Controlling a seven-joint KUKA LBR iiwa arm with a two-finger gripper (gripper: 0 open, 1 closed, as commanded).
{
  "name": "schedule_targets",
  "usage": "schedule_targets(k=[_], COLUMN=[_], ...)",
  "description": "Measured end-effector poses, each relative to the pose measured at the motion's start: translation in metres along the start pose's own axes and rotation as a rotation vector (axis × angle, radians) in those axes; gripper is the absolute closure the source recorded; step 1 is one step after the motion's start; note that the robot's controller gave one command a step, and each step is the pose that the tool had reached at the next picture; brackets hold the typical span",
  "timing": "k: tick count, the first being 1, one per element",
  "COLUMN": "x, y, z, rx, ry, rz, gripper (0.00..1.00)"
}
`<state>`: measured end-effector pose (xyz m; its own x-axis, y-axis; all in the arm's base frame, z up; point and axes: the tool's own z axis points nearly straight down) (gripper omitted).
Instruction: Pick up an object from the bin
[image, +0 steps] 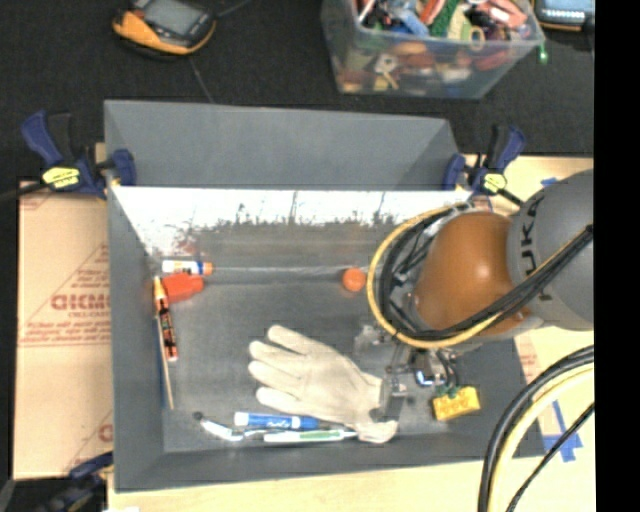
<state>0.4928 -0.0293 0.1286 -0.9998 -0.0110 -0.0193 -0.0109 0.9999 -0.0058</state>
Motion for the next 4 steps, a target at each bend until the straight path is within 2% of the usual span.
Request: schedule_targets(k=[1,2,3,4], x=[-0.020,0.012,-0.011,-0.011], y=[0.063,0.077,0.085,0.085], z=[0.023,0.057,0.055,0.055], rx=[-0.005,0.002,-0.003,-0.002], ry=[0.012,-0.006,-0.001,-0.001], rz=[0.113,-0.010,-0.010,-0.010], gripper=[0.00,0.00,1.00,1.00])
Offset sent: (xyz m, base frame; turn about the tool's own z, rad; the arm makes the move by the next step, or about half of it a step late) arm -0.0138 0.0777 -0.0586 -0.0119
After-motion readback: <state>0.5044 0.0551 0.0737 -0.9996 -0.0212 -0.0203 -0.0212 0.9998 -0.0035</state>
